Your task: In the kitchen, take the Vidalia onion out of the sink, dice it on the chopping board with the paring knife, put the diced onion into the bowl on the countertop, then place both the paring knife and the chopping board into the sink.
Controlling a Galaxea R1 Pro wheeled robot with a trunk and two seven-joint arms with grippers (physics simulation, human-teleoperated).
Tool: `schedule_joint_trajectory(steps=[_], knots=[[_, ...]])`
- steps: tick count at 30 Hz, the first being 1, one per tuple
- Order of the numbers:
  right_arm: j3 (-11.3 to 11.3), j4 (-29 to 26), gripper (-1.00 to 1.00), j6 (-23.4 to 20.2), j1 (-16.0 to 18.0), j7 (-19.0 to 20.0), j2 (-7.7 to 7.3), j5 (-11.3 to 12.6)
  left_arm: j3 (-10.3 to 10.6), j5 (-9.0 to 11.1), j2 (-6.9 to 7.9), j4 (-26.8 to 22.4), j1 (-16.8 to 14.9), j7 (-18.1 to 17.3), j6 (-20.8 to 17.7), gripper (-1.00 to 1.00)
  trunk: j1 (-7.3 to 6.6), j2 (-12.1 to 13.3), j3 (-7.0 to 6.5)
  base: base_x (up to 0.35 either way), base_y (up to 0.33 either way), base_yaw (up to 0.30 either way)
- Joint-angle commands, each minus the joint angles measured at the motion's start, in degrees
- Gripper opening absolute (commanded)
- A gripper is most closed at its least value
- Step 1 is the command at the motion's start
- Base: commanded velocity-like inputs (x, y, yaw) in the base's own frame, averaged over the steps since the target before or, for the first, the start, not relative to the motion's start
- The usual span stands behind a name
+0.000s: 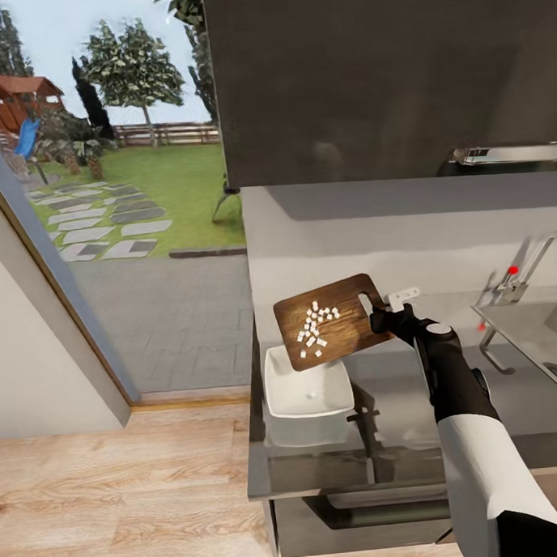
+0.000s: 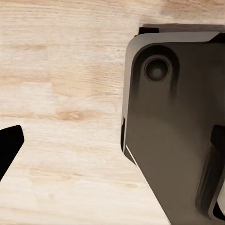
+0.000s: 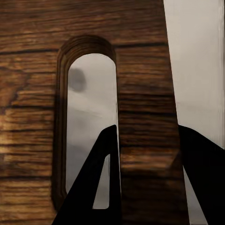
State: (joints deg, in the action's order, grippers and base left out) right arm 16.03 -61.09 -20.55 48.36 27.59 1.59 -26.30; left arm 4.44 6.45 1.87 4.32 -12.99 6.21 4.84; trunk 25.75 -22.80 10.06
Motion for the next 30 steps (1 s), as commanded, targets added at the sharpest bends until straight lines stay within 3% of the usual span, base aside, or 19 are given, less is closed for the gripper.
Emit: schedule_joint_trajectory(steps=[1, 8, 30], knots=[[1.03, -0.08, -1.00, -0.09, 0.07, 0.60, 0.08, -0.38, 0.48, 0.58, -0.02, 0.25, -0.11, 0.02, 0.44, 1.00, 0.03, -0.12, 0.12, 0.000, 0.000, 0.000], [2.62, 0.82, -1.00, 4.69, 0.07, 0.54, 0.08, -0.41, 0.46, 0.58, 0.06, 0.25, -0.11, 0.03, 0.44, 1.00, 0.03, -0.12, 0.12, 0.000, 0.000, 0.000], [2.52, 2.10, -1.00, 7.54, 0.07, -1.17, 0.52, -0.41, 0.46, 0.58, 0.07, 0.25, -0.11, -0.06, 0.44, 1.00, 0.03, -0.12, 0.12, 0.000, 0.000, 0.000]])
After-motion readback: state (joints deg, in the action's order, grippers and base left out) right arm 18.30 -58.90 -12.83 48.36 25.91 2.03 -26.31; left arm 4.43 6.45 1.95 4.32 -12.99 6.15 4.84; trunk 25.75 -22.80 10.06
